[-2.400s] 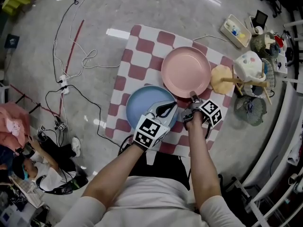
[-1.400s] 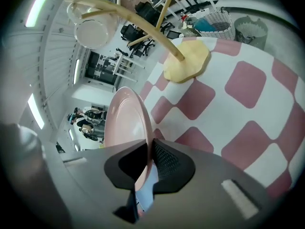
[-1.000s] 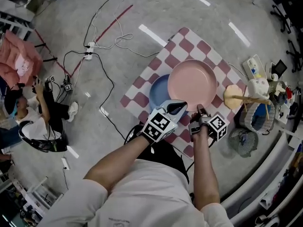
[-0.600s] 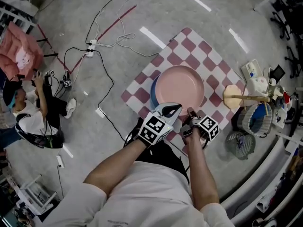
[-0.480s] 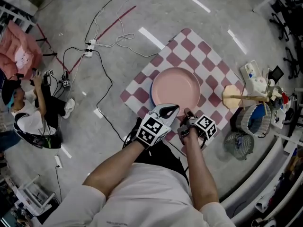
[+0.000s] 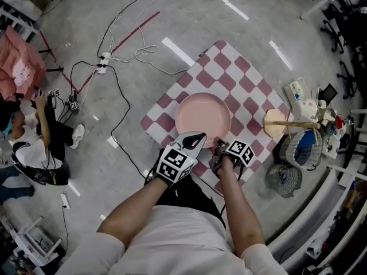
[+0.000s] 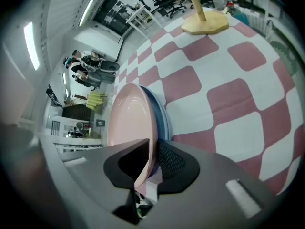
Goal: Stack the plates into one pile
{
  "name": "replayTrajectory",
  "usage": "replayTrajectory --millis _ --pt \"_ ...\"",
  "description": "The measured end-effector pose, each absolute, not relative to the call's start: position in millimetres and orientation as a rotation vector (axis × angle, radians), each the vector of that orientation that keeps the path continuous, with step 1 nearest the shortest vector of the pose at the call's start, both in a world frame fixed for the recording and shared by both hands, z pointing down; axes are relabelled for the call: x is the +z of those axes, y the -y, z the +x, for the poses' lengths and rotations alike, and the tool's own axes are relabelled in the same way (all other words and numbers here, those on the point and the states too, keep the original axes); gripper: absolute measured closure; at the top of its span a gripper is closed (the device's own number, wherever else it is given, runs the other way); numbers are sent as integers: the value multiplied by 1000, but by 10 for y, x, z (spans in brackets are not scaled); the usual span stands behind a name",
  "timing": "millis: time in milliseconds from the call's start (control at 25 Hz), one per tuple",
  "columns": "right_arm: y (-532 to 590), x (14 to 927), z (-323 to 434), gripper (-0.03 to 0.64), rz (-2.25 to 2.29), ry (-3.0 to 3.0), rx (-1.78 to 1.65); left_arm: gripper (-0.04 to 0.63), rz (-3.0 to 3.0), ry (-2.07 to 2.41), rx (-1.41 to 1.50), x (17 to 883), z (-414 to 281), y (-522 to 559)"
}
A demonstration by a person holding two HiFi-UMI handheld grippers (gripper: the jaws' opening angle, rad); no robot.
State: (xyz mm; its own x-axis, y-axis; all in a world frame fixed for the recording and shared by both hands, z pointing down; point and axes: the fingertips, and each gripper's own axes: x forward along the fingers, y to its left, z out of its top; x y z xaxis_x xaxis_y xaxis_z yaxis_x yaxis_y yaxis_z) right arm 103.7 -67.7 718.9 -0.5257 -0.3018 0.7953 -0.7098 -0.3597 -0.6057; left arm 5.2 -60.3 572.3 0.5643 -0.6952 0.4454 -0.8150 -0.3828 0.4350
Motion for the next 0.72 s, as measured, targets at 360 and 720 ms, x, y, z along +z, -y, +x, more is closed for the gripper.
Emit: replayTrajectory --millis 360,720 --pt "692 7173 1123 535 1267 1544 1739 589 2179 1204 244 5716 83 656" --pt "573 6745 1173 542 1204 1686 1630 589 2189 1206 242 5607 174 600"
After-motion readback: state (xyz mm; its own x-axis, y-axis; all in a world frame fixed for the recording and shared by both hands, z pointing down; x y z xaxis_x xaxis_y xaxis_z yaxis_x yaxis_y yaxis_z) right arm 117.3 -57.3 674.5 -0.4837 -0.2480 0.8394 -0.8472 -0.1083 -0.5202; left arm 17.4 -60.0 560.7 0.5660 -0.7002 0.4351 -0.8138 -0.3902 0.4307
